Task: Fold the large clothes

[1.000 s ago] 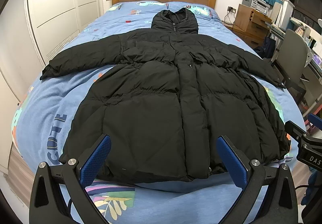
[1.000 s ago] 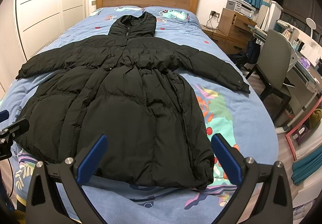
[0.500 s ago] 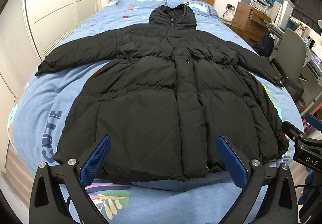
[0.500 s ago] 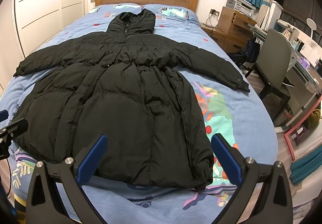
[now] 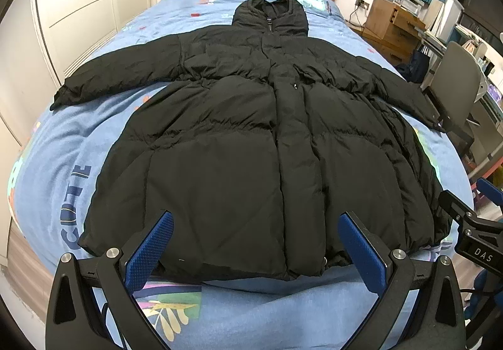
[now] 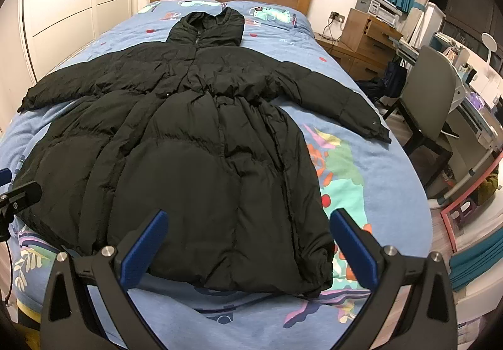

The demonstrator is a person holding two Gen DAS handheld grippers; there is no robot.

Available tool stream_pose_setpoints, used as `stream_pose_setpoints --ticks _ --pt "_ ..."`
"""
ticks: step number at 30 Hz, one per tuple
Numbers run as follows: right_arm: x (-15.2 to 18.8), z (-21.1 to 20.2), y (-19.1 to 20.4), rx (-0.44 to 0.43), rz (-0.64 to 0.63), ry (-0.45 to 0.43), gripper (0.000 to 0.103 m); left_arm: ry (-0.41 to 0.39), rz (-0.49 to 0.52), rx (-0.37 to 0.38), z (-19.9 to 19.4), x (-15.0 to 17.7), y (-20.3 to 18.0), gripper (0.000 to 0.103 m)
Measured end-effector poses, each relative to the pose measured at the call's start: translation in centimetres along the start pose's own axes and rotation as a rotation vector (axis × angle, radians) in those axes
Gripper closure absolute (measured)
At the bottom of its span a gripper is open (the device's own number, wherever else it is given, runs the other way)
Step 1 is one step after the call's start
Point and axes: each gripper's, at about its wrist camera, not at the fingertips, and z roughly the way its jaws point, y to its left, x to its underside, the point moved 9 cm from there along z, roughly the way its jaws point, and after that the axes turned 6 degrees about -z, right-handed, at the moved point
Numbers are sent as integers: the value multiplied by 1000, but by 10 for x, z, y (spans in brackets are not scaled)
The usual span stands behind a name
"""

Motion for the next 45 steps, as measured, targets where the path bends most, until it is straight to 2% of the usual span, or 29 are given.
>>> stream_pose_setpoints --ticks 22,33,36,45 --pt "1 8 1 17 -27 19 0 35 -33 19 8 -1 4 1" --pt "-6 9 5 13 -40 20 0 58 -60 12 10 -2 18 1" --pt "-8 9 7 9 -44 21 0 73 -88 34 9 -2 22 1" --pt "-15 4 11 -26 -39 5 0 57 -104 6 -4 -4 32 1"
